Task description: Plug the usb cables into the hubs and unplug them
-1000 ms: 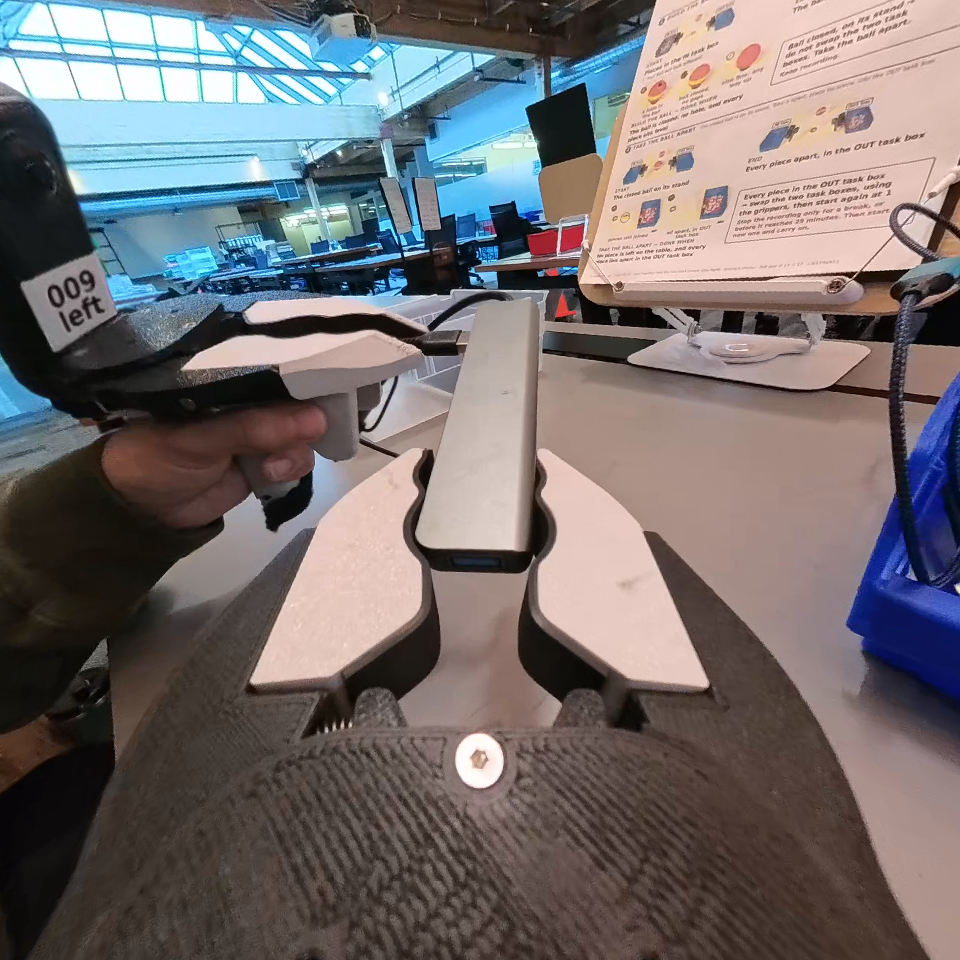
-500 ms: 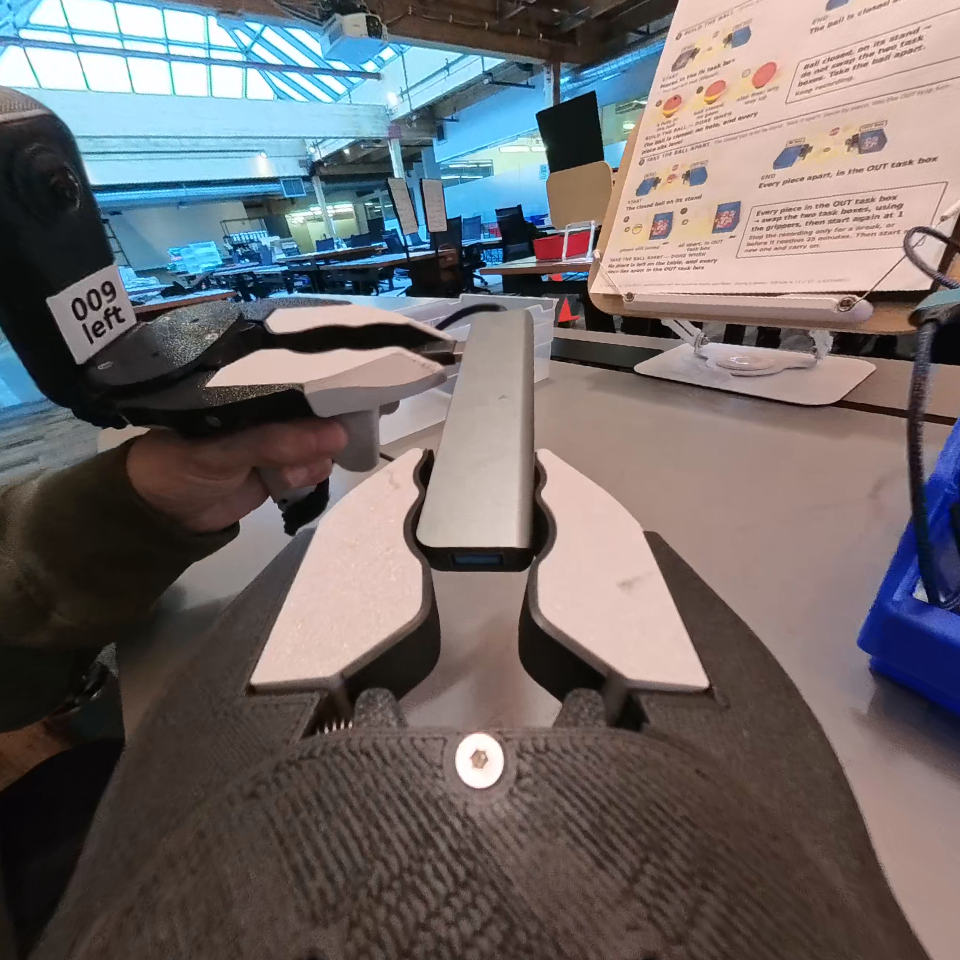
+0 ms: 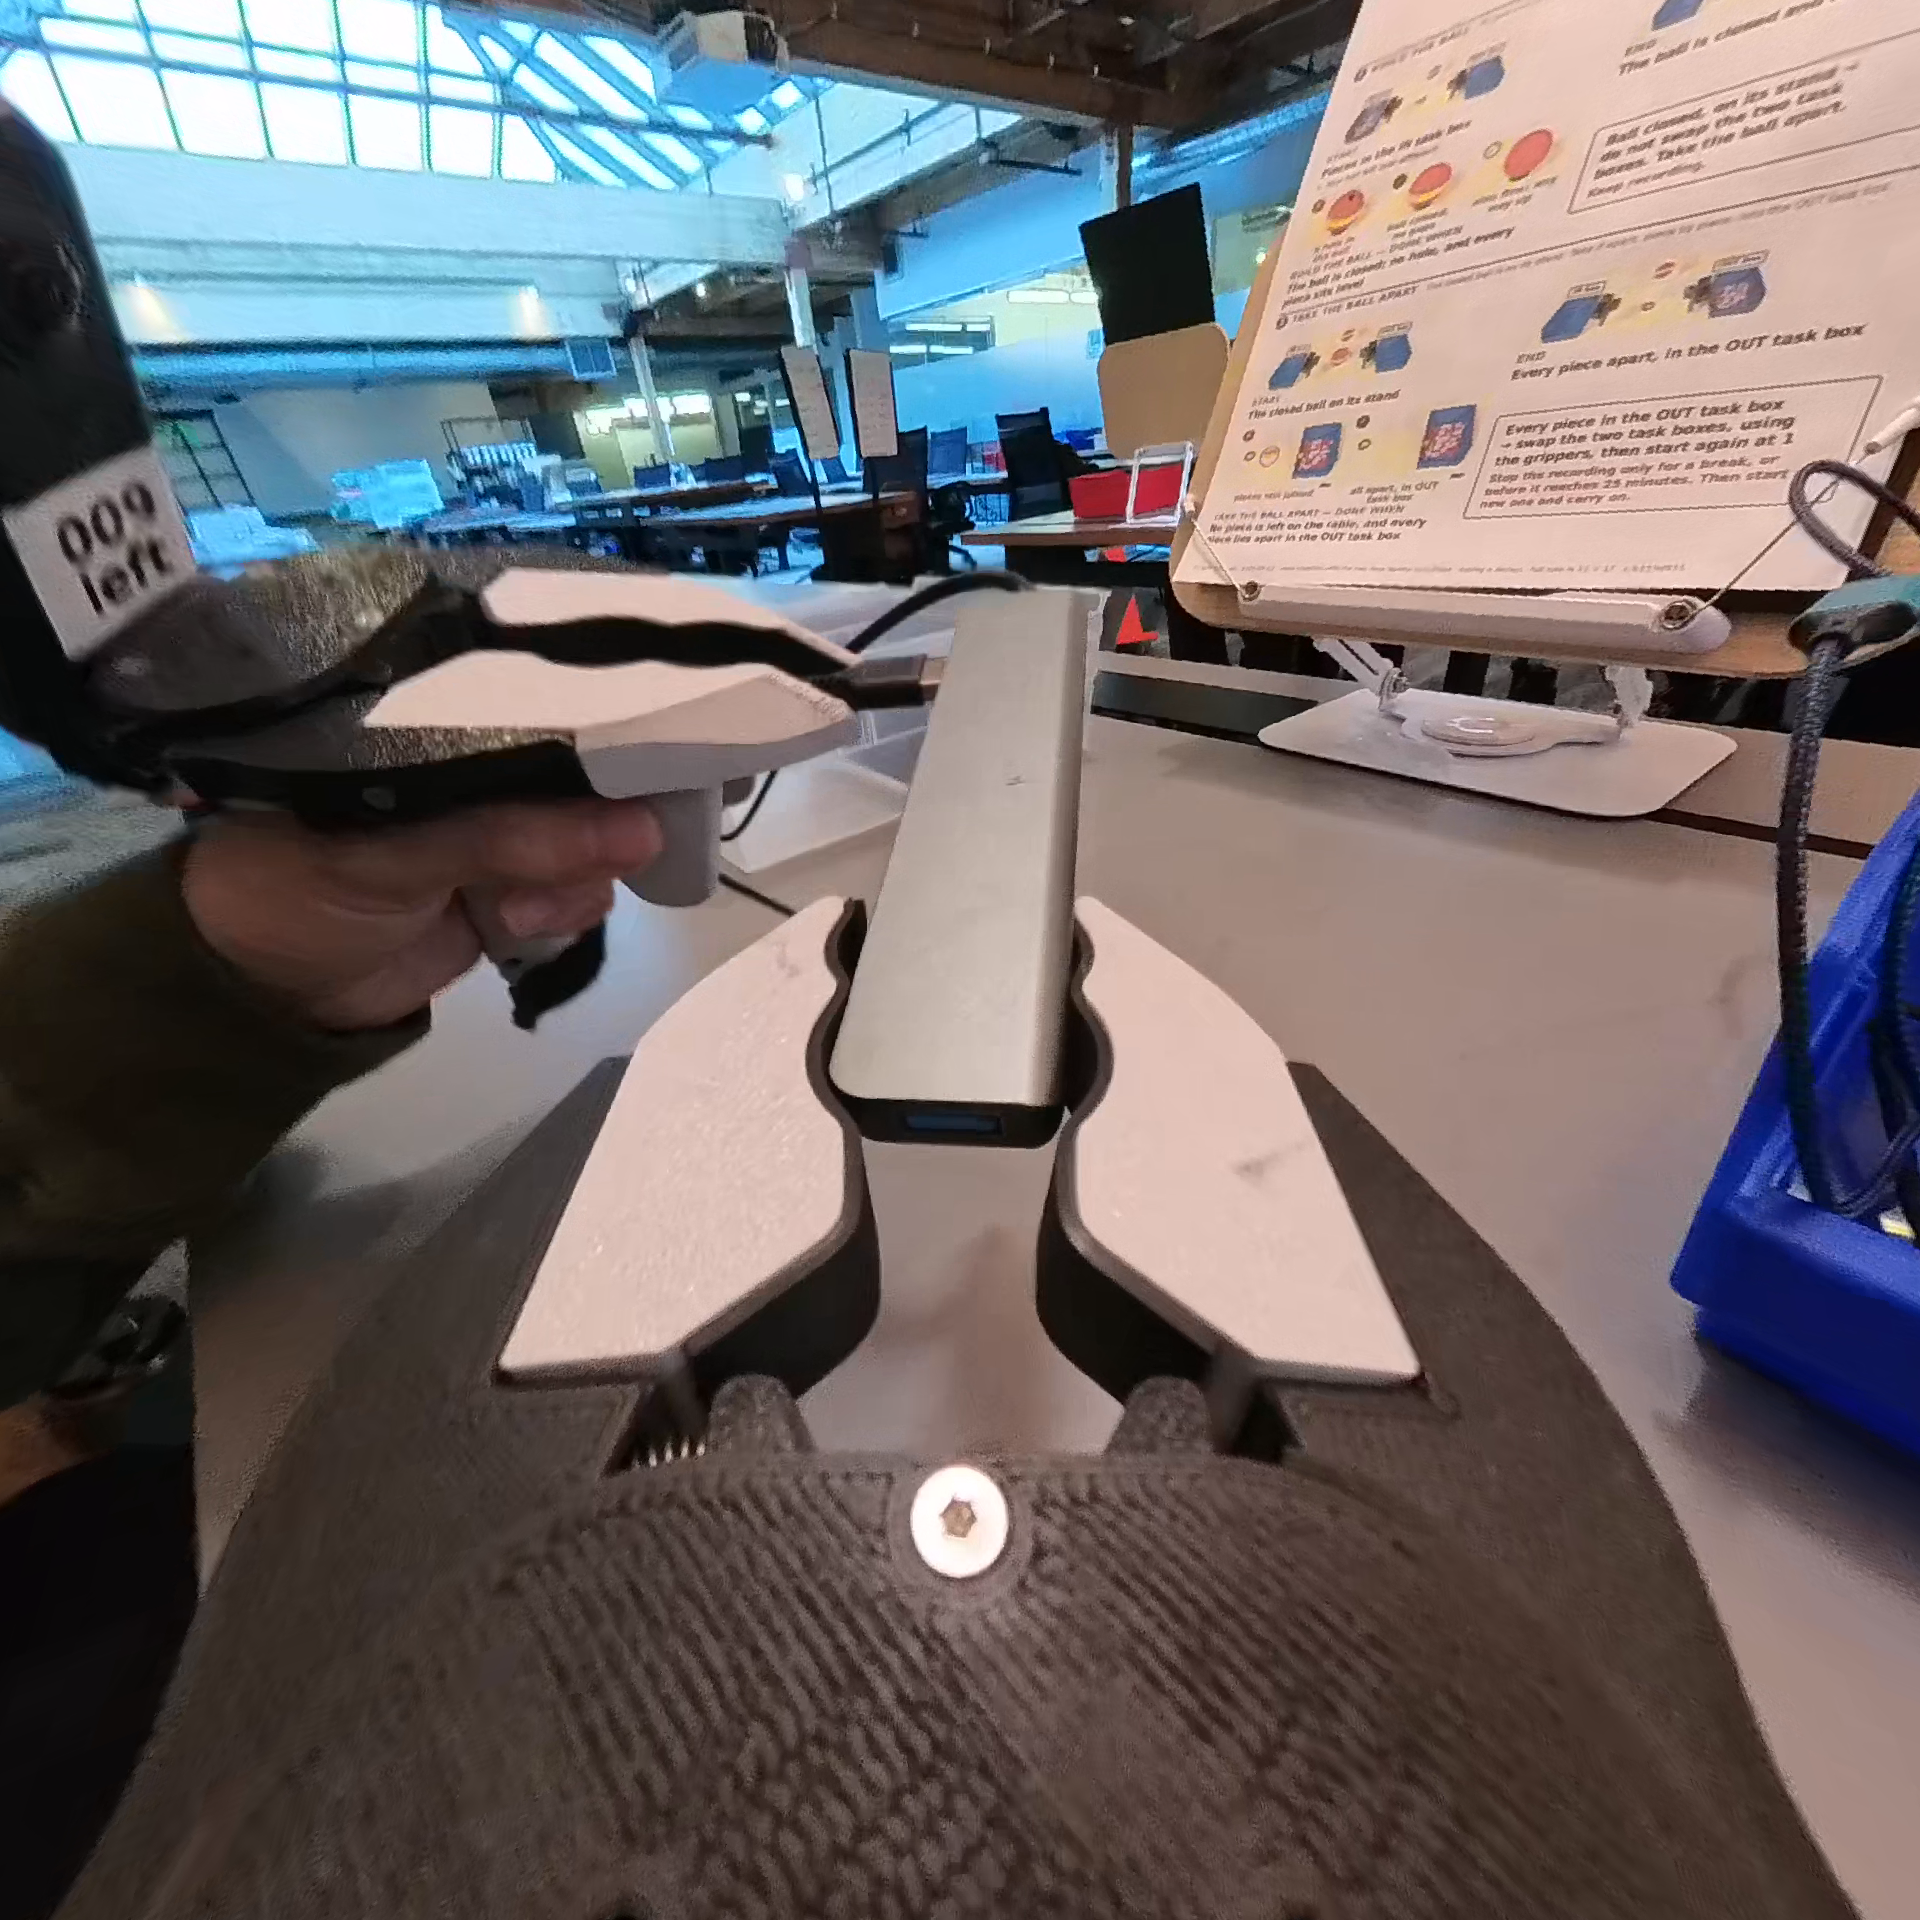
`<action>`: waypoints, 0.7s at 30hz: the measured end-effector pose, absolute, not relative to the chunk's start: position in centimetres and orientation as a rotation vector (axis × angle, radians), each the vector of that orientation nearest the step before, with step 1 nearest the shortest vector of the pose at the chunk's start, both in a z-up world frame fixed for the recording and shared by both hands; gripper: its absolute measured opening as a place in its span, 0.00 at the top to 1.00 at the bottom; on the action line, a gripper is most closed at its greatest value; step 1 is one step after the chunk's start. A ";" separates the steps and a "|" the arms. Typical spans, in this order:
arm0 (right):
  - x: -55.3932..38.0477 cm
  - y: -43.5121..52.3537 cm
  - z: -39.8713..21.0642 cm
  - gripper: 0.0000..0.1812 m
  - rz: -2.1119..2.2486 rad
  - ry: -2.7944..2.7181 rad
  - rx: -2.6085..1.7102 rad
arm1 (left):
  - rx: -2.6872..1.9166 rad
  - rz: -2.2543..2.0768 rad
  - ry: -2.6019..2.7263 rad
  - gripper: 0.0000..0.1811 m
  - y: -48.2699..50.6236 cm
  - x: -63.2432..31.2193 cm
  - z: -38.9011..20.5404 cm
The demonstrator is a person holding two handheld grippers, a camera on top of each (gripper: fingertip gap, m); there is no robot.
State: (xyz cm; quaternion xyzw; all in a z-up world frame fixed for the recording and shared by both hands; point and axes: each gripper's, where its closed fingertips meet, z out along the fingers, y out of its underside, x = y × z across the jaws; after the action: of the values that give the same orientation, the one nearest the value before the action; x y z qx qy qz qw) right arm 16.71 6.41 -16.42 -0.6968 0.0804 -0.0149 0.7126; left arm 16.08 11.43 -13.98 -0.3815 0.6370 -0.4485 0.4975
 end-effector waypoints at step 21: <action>16.5 6.6 -16.7 0.81 -0.023 0.168 -1.580 | -0.910 -1.139 1.483 0.97 11.3 16.2 -14.0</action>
State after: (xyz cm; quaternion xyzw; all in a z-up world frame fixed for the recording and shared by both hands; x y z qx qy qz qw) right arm 16.55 6.57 -16.66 -0.7095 0.0756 -0.0105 0.7006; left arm 16.16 11.33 -13.97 -0.3773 0.6148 -0.4724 0.5065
